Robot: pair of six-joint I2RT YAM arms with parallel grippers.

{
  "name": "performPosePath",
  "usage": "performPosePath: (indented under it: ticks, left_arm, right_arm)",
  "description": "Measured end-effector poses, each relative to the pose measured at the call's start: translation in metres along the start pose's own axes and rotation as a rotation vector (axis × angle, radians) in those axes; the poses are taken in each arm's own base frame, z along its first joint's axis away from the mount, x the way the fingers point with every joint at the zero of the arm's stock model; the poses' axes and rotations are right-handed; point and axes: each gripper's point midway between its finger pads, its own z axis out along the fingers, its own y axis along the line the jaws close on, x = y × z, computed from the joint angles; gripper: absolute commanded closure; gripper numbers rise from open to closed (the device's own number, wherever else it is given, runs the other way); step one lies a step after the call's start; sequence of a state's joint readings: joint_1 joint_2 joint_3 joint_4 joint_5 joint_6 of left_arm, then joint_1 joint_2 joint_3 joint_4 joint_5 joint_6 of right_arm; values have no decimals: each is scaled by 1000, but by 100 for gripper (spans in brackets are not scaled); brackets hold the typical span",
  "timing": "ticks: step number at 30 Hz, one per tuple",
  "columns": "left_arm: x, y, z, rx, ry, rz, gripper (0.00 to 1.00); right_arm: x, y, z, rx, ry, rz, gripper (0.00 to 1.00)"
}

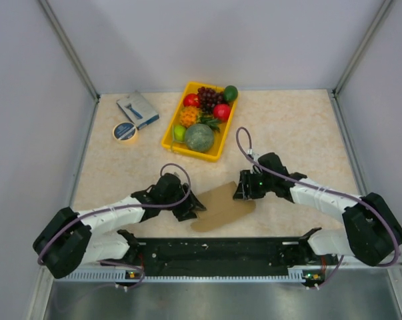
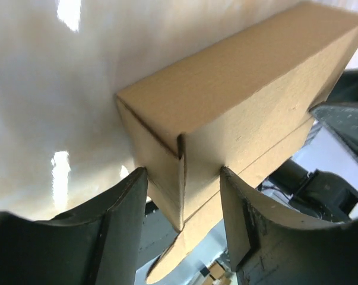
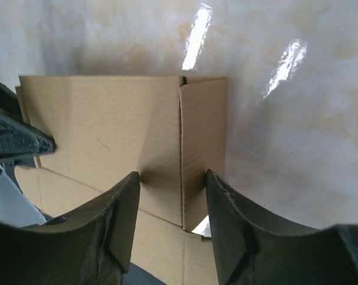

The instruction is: Fold the paper box

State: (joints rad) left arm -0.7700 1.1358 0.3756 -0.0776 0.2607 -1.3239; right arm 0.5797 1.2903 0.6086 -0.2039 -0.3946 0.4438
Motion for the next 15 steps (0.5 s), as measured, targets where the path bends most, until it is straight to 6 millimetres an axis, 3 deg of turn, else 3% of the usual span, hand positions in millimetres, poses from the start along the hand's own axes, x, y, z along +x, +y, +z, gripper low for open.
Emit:
performPosePath:
  ticks: [7, 10, 15]
  left_arm:
    - [-65, -10, 4, -108, -105, 126, 43]
    - [-91, -16, 1, -146, -154, 199, 29]
    - [-104, -1, -16, -229, -211, 315, 21]
  right_arm:
    - [1, -4, 5, -22, -127, 180, 49]
    - [-1, -8, 4, 15, -124, 187, 44]
    - [-12, -18, -18, 138, -147, 113, 29]
